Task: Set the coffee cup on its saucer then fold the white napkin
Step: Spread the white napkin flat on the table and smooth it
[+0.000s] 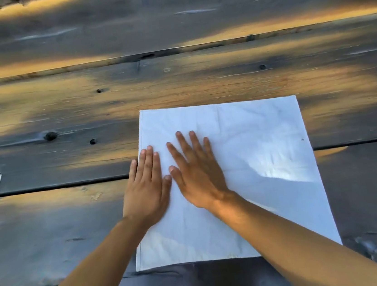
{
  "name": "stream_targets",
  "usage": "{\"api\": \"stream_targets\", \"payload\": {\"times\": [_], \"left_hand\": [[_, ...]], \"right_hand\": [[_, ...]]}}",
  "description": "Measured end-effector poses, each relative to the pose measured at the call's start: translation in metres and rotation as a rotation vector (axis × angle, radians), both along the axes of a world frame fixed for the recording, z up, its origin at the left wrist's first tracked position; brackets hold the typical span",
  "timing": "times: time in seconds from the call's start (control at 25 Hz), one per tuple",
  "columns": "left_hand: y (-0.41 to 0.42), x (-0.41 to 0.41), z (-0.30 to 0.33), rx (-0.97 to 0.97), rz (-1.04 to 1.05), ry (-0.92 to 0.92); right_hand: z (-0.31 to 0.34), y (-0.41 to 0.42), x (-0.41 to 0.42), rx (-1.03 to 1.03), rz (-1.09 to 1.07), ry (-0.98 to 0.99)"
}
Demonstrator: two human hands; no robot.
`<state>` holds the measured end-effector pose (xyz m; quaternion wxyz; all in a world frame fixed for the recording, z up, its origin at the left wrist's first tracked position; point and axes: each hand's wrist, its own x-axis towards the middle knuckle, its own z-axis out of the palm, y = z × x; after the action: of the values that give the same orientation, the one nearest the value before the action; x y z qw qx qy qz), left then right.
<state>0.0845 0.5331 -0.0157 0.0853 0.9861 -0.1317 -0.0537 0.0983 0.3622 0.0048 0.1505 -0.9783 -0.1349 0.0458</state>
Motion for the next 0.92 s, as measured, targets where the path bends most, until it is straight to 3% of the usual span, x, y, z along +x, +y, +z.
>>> {"api": "stream_targets", "payload": {"times": [0.16,0.32,0.48,0.56,0.68,0.8,0.92], "left_hand": [[-0.001,0.001,-0.001,0.067,0.022,0.029],[-0.004,-0.004,0.001,0.060,0.056,0.040],[-0.008,-0.009,0.003,0.052,0.088,0.047],[-0.009,-0.010,0.005,0.044,0.092,0.046],[-0.010,-0.010,0.006,0.060,0.095,0.059],[-0.010,-0.008,0.007,0.078,0.095,0.062],[-0.011,-0.008,0.007,0.086,0.093,0.061]], "right_hand": [[-0.018,-0.004,-0.010,-0.072,0.008,0.017],[-0.024,-0.100,-0.028,-0.173,-0.160,-0.008],[-0.016,-0.192,-0.040,-0.206,-0.404,0.099],[-0.012,-0.198,-0.040,-0.151,-0.494,0.121],[-0.003,-0.143,-0.024,0.068,-0.638,0.089],[0.005,-0.042,-0.016,0.107,-0.348,-0.042],[-0.007,0.015,-0.019,-0.016,-0.084,-0.009]]}}
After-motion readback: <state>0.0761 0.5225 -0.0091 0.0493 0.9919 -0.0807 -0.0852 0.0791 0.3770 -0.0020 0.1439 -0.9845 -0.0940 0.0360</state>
